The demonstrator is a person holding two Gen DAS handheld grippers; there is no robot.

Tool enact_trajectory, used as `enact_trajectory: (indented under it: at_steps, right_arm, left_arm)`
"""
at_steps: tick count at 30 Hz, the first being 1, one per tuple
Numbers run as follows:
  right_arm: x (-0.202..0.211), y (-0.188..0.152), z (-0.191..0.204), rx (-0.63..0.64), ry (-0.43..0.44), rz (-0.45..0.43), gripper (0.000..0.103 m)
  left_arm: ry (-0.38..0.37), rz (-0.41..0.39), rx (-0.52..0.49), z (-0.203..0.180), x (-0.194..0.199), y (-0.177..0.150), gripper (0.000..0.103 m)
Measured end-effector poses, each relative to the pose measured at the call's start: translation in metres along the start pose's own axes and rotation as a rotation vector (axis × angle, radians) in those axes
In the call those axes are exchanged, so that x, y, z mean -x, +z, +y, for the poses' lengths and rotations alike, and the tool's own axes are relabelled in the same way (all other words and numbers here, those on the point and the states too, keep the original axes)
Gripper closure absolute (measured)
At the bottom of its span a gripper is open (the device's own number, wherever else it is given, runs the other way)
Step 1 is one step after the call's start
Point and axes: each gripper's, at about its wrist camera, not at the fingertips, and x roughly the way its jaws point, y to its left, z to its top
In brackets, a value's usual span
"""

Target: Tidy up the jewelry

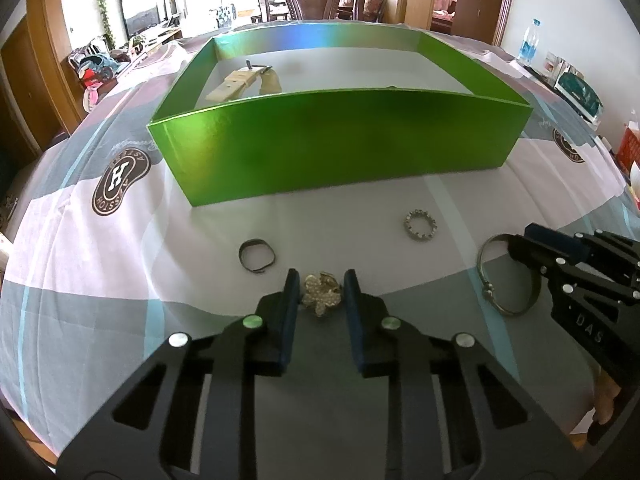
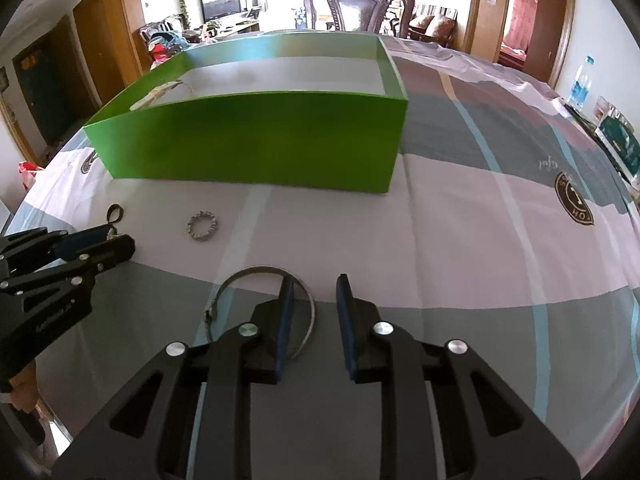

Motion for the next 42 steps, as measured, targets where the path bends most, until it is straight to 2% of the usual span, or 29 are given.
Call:
enact_trajectory:
  at_steps: [6, 14, 19, 22, 24, 27, 30, 33, 37, 38, 39, 40, 42]
  right_arm:
    - [0.004, 0.000, -0.002, -0.005, 0.013, -0.005, 0.098]
    - [0.025, 0.016, -0.004, 0.000, 0.002, -0.073, 0.098]
    - [0.049, 0.048, -0.003, 0.011, -0.002, -0.175, 0.098]
    - [0.064, 0.077, -0.005, 0.014, -0.017, -0.251, 0.098]
    - [0.066, 0.098, -0.004, 0.022, -0.008, -0.287, 0.098]
    - [0.049, 0.127, -0.004, 0.014, 0.011, -0.270, 0.098]
    - [0.014, 0.145, -0.001, 0.008, 0.008, -0.206, 0.098]
    - [-0.013, 0.151, 0.001, -0.004, -0.004, -0.164, 0.098]
    - [-0.033, 0.150, 0.001, -0.022, -0.005, -0.148, 0.098]
    - [-0.037, 0.150, 0.000, -0.019, -0.006, -0.149, 0.097]
    - [-0.037, 0.149, 0.001, -0.019, -0.005, -0.150, 0.095]
    - [-0.034, 0.148, 0.000, -0.025, -0.006, -0.158, 0.092]
    - [-0.014, 0.147, -0.003, -0.040, 0.011, -0.206, 0.072]
  left_arm:
    - [0.004, -0.015, 0.007, 0.004, 0.007, 0.002, 0.080]
    - [0.011, -0.086, 0.004, 0.007, 0.034, 0.018, 0.080]
    - [0.006, -0.169, -0.005, 0.010, 0.057, 0.048, 0.080]
    - [0.015, -0.212, -0.005, 0.012, 0.065, 0.074, 0.080]
    - [-0.005, -0.227, 0.005, 0.015, 0.065, 0.096, 0.080]
    - [-0.020, -0.215, 0.015, 0.019, 0.051, 0.125, 0.080]
    - [-0.027, -0.167, 0.024, 0.019, 0.023, 0.146, 0.080]
    - [0.001, -0.100, 0.031, 0.017, -0.009, 0.157, 0.080]
    - [0.002, -0.053, 0.039, 0.018, -0.034, 0.161, 0.080]
    - [0.007, -0.051, 0.043, 0.018, -0.037, 0.161, 0.075]
    - [0.017, -0.052, 0.047, 0.019, -0.038, 0.160, 0.065]
    - [0.029, -0.059, 0.050, 0.020, -0.035, 0.159, 0.061]
    - [0.026, -0.093, 0.042, 0.021, -0.022, 0.156, 0.057]
